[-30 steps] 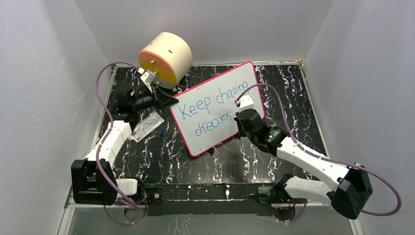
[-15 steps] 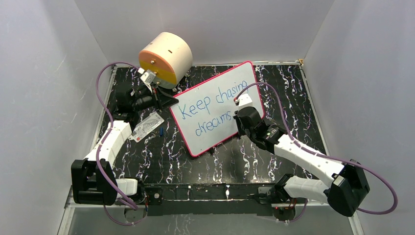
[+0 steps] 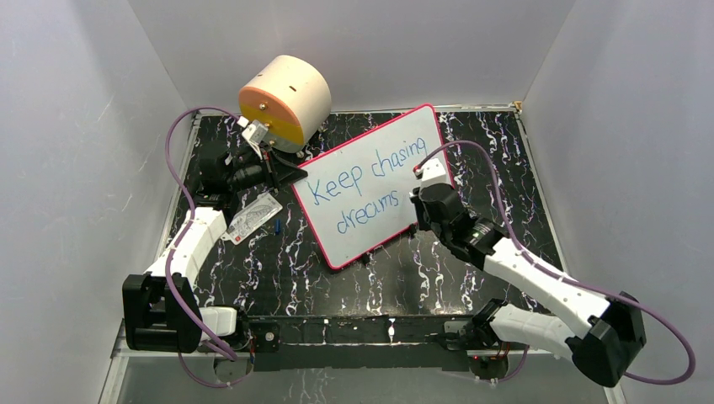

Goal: Write a sentence on the whiteboard
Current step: Write a sentence on the whiteboard, then pick up the pen cap from the center of the board.

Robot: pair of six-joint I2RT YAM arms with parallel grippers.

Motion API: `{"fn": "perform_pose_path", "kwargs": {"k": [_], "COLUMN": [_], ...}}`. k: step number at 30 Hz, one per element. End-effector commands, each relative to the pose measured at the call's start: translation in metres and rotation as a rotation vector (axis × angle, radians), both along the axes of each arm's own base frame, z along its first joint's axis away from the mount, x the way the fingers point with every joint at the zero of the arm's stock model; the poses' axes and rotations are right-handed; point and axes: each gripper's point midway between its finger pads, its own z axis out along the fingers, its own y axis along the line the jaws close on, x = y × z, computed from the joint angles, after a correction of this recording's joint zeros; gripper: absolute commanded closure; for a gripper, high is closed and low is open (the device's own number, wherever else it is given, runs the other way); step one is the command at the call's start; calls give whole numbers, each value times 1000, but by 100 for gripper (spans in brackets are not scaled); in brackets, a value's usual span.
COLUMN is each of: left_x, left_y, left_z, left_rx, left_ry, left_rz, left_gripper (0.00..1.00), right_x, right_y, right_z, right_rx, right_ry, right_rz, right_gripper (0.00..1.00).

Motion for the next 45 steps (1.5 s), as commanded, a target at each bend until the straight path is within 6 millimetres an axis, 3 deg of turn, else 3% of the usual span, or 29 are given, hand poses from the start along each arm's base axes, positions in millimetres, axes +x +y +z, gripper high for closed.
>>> {"fn": "perform_pose_path", "kwargs": {"k": [1, 8, 15, 20, 24, 29, 36, 45], "left_x": [-6, -3, 7, 3, -7, -23, -40, -51], "left_y": [-6, -3, 7, 26, 51, 76, 115, 111], "left_z": [-22, -7, 29, 58, 55, 24, -48, -140], "left_rx": [47, 50, 56, 80, 123, 151, 282, 405], "left_ry": [28, -3, -17, -44, 9, 151, 432, 737], "left_rz": [-30, 14, 129, 280, 455, 624, 859, 835], "left_gripper": [98, 69, 38, 19, 14, 13, 15, 28], "right_x": [-3, -16, -25, -32, -38, -42, -45, -49], "right_y": [-17, -34, -47, -56, -61, -67, -65, -64], "right_z": [27, 48, 64, 74, 77, 79, 80, 83], "right_rx": [19, 51, 73, 91, 104, 116, 131, 160], "right_ry": [-74, -118, -148, -168, -179, -194, -200, -217], "right_rz": [-38, -59, -80, -90, -94, -100, -77, -59], "right_gripper": [100, 100, 100, 100, 100, 100, 100, 100]}}
